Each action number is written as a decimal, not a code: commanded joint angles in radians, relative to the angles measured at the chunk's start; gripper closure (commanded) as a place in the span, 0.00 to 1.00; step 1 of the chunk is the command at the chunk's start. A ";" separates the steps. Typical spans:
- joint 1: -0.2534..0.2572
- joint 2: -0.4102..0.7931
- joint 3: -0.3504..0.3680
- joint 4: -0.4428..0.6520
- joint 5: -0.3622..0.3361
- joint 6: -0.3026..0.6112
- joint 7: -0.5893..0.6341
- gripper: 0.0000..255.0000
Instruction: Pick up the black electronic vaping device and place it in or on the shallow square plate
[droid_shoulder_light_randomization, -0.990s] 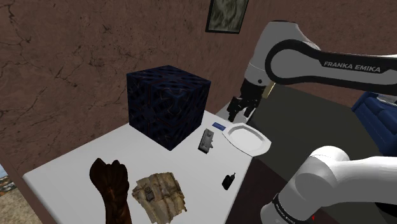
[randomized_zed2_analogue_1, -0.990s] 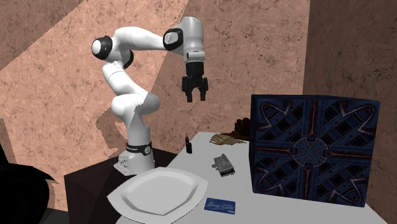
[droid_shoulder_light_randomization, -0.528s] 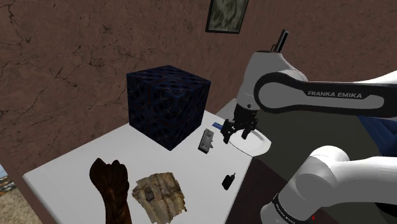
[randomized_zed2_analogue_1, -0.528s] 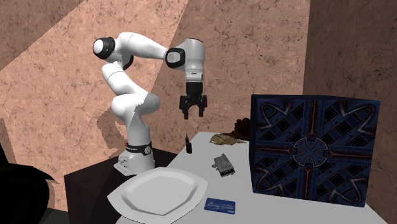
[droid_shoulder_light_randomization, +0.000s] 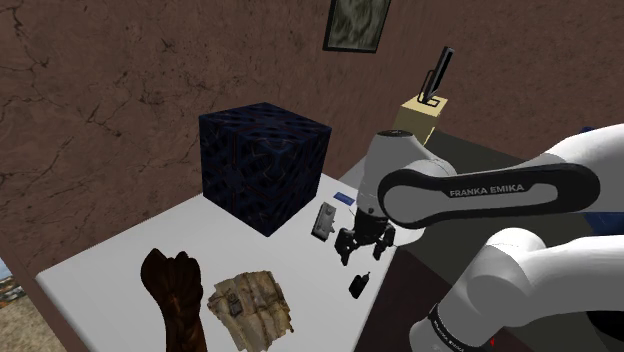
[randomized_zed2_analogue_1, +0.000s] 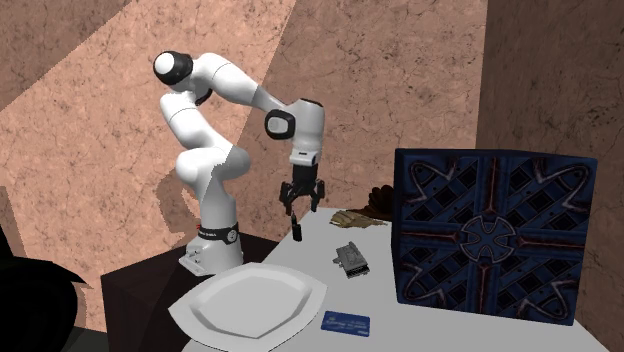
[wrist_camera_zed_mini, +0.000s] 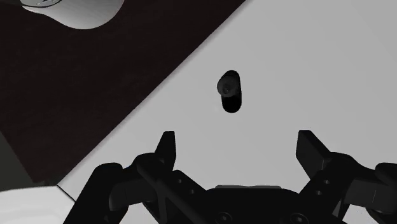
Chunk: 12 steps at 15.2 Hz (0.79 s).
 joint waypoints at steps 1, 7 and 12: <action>0.014 0.030 0.028 -0.018 0.036 0.035 0.039 0.00; 0.027 0.104 0.059 -0.066 0.073 0.155 0.034 0.00; 0.030 0.128 0.068 -0.076 0.084 0.189 0.032 0.00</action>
